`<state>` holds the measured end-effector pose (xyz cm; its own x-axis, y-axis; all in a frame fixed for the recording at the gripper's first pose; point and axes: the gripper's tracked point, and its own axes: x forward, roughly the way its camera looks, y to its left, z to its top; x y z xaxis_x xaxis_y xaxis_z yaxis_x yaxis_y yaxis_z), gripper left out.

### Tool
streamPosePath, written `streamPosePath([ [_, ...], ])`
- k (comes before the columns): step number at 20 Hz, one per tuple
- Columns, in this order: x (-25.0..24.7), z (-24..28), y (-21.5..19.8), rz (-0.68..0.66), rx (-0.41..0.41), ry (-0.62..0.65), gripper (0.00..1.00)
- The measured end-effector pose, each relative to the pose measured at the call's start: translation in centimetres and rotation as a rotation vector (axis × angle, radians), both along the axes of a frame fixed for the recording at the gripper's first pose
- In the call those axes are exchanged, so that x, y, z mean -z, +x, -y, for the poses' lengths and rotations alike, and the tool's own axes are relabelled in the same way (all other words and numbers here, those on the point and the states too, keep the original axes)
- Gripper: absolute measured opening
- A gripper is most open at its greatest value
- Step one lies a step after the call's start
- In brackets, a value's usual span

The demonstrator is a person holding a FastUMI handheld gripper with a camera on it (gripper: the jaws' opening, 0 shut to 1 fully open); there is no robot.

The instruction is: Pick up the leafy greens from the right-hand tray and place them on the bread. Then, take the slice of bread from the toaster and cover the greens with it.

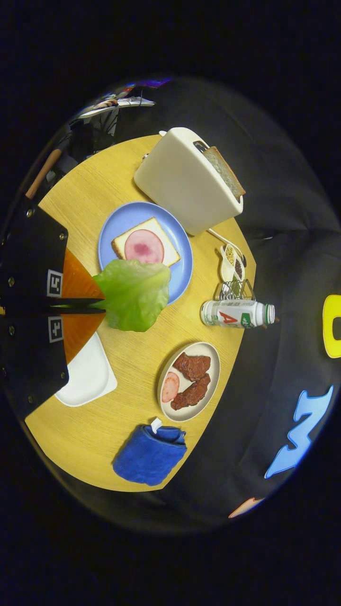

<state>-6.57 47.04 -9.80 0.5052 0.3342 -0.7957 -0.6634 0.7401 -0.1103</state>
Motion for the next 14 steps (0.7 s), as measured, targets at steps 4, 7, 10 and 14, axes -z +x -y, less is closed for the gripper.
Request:
streamPosePath([
  [4, 1.2, -3.7, -0.2, -0.019, -0.051, -0.011, 0.01],
  [7, 2.2, -5.8, -0.3, -0.042, -0.075, -0.014, 0.01],
  [10, 3.0, -7.4, -0.3, -0.06, -0.086, -0.01, 0.01],
  [14, 3.6, -8.8, 0.3, -0.065, -0.1, -0.015, 0.01],
])
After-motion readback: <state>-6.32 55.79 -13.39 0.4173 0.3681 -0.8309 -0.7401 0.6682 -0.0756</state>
